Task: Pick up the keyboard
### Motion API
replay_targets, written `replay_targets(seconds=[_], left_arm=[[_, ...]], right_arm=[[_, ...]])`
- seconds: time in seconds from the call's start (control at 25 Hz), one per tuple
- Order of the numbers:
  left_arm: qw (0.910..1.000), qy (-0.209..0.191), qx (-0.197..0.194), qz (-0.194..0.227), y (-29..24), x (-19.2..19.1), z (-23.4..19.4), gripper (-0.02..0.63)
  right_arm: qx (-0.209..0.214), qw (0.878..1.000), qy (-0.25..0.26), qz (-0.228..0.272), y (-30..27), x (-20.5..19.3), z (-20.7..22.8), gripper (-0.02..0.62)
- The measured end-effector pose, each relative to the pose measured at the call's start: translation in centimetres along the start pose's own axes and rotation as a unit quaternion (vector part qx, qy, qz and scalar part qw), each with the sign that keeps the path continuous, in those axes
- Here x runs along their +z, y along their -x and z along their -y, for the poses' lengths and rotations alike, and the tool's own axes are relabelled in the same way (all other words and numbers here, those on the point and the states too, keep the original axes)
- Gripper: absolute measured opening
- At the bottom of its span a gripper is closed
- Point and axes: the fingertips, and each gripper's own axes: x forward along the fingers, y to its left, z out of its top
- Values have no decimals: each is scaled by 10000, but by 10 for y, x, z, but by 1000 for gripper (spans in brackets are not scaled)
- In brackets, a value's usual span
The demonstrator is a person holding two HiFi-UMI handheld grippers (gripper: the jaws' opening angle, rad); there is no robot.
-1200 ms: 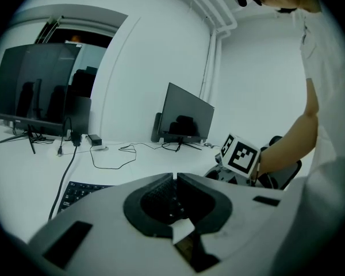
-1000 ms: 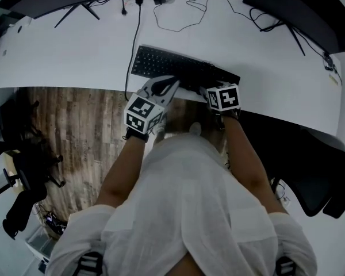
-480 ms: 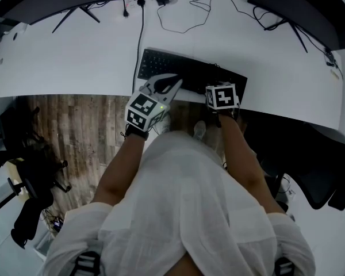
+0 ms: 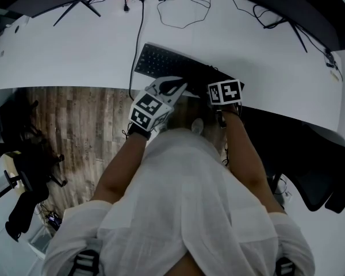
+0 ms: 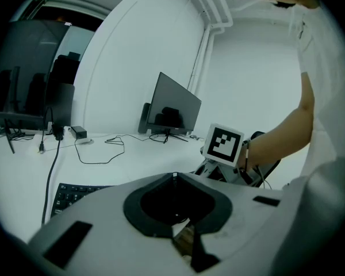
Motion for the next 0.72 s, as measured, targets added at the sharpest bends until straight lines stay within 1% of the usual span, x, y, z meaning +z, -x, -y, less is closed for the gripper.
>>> replay_targets(seconds=[0.16,0.36,0.48,0.64,0.68,0.72], left_arm=[[9999,103,34,-20,-4,-9,19,20],[9994,302,75,-115,-13,-27,47,20],[9983,539,-5,-211,-23,-39,66,20],[9955,771,-123,-528,-38,-61,90,20],[9940,898,-145,-604,-42,-67,95,20],[9914,1125,-179,-641,-46,-71,100,20]], right_arm=[[110,9998,110,-150,9,-17,5,28],[151,9983,417,-388,24,-37,30,28],[112,9963,620,-578,34,-50,50,28],[30,9937,889,-681,44,-62,69,29],[10,9933,936,-681,46,-63,72,29],[2,9930,966,-676,47,-65,74,29]])
